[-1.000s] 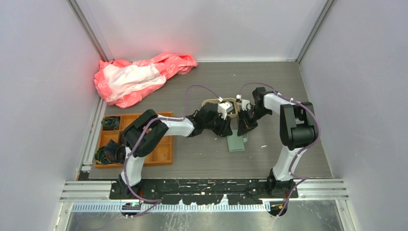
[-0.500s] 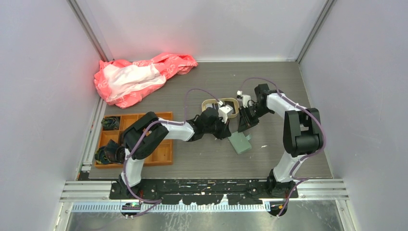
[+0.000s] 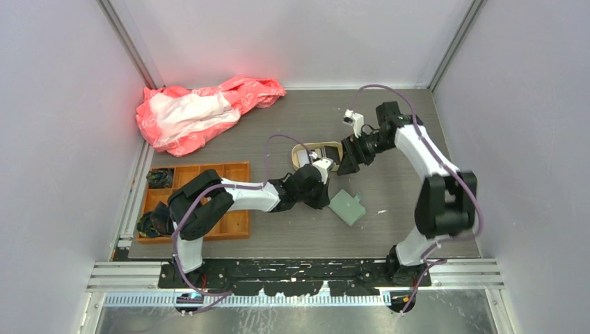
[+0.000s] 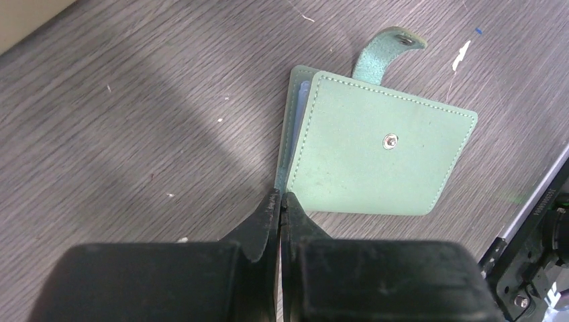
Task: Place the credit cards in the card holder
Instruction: Close the card holder at the center of the board.
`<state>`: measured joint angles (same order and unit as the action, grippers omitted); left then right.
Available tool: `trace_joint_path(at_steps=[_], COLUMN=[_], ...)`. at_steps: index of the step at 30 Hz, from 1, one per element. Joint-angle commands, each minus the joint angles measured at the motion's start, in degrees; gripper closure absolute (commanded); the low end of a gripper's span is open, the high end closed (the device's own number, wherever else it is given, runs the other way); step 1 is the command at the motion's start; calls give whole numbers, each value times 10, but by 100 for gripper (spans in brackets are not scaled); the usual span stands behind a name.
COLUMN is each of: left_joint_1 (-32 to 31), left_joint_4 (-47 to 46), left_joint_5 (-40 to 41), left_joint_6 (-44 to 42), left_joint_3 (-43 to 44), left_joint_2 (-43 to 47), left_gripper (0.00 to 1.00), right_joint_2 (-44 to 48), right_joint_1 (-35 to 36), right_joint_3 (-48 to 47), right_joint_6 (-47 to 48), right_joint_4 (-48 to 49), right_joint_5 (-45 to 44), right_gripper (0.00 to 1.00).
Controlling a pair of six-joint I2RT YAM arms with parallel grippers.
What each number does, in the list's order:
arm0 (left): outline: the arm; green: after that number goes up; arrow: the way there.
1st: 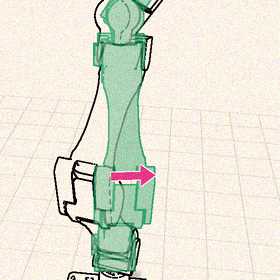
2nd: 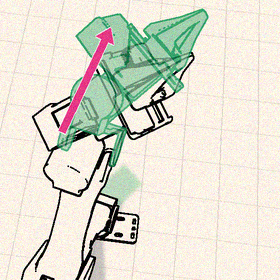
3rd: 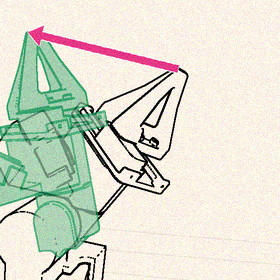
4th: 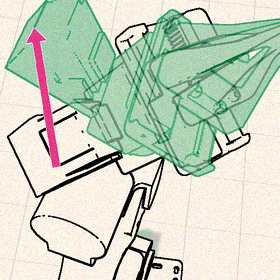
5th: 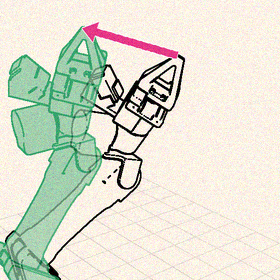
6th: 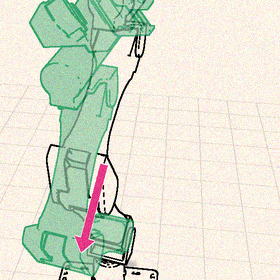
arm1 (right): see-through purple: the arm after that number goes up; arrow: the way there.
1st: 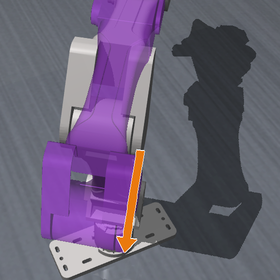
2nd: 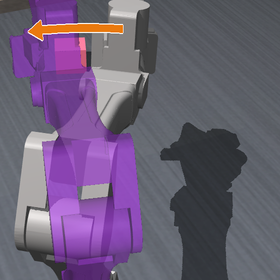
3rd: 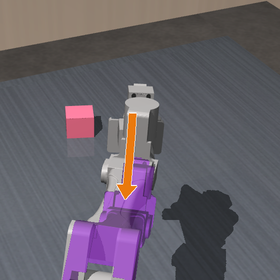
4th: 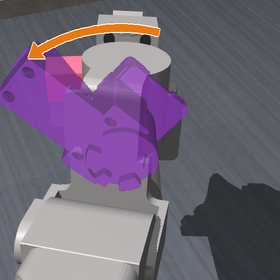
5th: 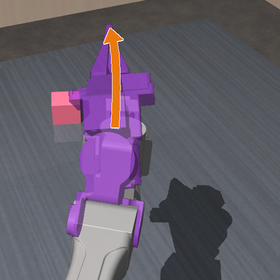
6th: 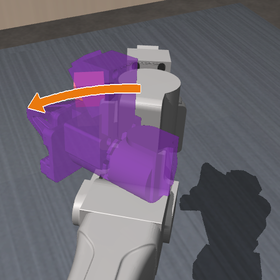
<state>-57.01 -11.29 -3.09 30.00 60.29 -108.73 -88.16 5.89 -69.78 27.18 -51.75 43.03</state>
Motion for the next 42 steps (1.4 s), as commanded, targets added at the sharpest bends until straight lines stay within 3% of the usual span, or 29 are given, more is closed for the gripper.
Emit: trace_joint_path(at_steps=[1,4,7,12,18,26,33,42], left_joint_1=[-4,-5,-3,5,15,14,12,13], left_joint_4=[3,2,-10,-36,-66,-81,-40,-7], left_joint_5=[13,13,22,22,-34,-143,-154,-144], left_joint_6=[42,55,60,68,80,146,161,159], left_joint_3=[1,-1,-7,-20,-23,60,96,97], left_joint_2=[28,34,57,93,102,-9,-68,-88], left_gripper=[100,96,89,83,81,86,89,92], right_joint_2=[-96,1,53,46,37,-5,-28,-29], right_joint_1=[-21,-20,-20,-20,-20,-19,-17,-17], right_joint_3=[-35,58,101,112,121,111,104,100], right_joint_6=[94,31,32,20,12,13,10,8], right_joint_4=[-140,11,56,51,54,40,45,45], right_joint_5=[78,2,-28,-91,-127,-140,-151,-154], right_gripper=[20,18,19,34,41,55,62,89])
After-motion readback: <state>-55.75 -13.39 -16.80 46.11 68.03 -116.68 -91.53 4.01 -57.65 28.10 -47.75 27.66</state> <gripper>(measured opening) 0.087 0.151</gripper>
